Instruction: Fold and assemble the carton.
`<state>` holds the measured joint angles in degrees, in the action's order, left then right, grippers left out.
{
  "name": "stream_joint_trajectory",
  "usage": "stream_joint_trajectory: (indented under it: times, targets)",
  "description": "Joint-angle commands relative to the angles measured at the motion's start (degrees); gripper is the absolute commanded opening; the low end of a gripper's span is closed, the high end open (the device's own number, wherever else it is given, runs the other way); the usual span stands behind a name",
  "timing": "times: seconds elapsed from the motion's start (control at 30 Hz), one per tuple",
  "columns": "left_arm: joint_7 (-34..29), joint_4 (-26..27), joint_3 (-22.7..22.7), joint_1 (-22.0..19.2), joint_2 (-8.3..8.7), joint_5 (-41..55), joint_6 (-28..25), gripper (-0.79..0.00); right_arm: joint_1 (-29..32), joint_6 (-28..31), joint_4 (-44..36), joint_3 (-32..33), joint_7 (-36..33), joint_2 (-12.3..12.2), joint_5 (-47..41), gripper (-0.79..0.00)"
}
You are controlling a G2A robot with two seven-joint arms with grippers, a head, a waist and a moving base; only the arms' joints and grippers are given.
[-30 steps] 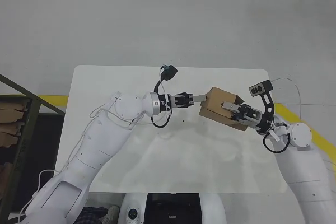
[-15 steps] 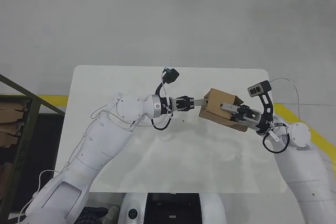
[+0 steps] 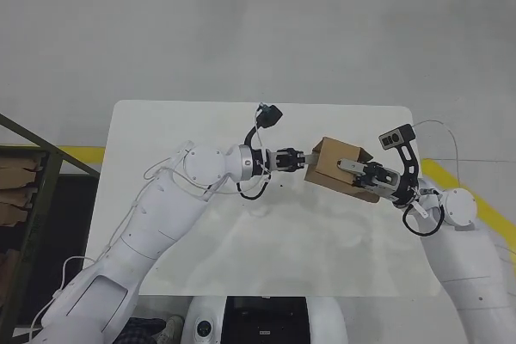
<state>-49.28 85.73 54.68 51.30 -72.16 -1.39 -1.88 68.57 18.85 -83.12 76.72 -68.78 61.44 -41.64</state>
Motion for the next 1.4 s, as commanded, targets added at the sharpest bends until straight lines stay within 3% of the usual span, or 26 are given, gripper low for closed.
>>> stream_joint_trajectory:
  times: [0.0,1.37]
  targets:
    - [-0.11,-0.02,-0.02,-0.06,-0.01,0.08,-0.12,0.000,-0.02,-0.07,0.00,-0.08,-0.06,0.02,-0.05,-0.785]
    - [0.22,-2.35,-0.21,-0.95,-0.44,1.28,-1.05,0.000,-0.59,-0.45,0.99,-0.41,-1.54,0.28,-0.82,-0.785]
